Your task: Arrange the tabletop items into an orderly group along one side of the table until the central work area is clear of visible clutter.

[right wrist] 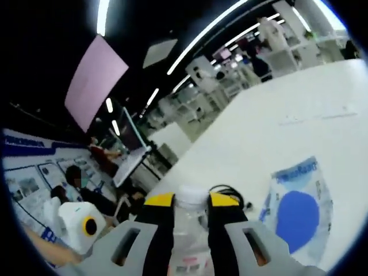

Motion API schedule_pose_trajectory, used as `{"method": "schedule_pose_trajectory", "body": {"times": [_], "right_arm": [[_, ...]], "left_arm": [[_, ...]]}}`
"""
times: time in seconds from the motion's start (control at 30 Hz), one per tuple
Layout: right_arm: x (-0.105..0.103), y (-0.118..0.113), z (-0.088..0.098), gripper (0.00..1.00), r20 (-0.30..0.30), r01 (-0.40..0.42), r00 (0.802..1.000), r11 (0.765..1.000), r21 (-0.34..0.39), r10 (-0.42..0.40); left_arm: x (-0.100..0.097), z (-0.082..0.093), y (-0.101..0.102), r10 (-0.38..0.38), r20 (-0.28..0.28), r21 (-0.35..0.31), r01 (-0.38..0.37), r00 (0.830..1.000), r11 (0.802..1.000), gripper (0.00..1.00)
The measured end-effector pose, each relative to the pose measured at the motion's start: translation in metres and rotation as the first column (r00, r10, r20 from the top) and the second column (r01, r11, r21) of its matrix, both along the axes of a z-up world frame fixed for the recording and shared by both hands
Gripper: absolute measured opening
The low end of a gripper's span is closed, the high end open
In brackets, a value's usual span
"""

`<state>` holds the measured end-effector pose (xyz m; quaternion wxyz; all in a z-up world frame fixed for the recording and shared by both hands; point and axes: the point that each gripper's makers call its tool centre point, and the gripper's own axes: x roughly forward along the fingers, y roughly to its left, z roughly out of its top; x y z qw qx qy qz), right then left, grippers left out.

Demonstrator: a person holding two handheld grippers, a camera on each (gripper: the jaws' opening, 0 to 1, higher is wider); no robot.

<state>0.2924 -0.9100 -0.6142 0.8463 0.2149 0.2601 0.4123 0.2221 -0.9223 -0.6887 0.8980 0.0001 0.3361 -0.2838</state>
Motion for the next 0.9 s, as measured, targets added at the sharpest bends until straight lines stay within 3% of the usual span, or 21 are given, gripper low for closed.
{"method": "schedule_pose_trajectory", "body": {"times": [0.13, 0.3, 0.47, 0.63, 0.9], "right_arm": [[-0.004, 0.0, 0.018, 0.17, 0.085, -0.011, 0.996, 1.0, -0.001, 0.011], [-0.008, 0.004, 0.037, 0.17, 0.206, -0.025, 0.978, 0.999, -0.025, 0.03], [-0.01, 0.009, 0.05, 0.17, 0.266, -0.035, 0.963, 0.999, -0.034, 0.042], [-0.008, 0.02, 0.068, 0.17, 0.399, -0.064, 0.913, 0.996, -0.067, 0.085], [0.012, 0.026, 0.075, 0.17, 0.43, -0.066, 0.898, 0.994, -0.092, 0.1]], "left_arm": [[0.004, 0.01, 0.0, -0.006, 0.046, 0.026, 0.005, 0.999, 1.0, 0.38], [0.009, 0.021, 0.002, 0.002, 0.082, 0.028, -0.004, 0.997, 1.0, 0.38], [0.016, 0.029, 0.011, 0.017, 0.122, 0.042, -0.023, 0.992, 0.999, 0.37], [0.032, 0.041, 0.018, 0.046, 0.164, 0.033, -0.052, 0.985, 0.998, 0.36], [0.057, 0.047, 0.023, 0.038, 0.201, 0.031, -0.045, 0.979, 0.999, 0.36]]}}
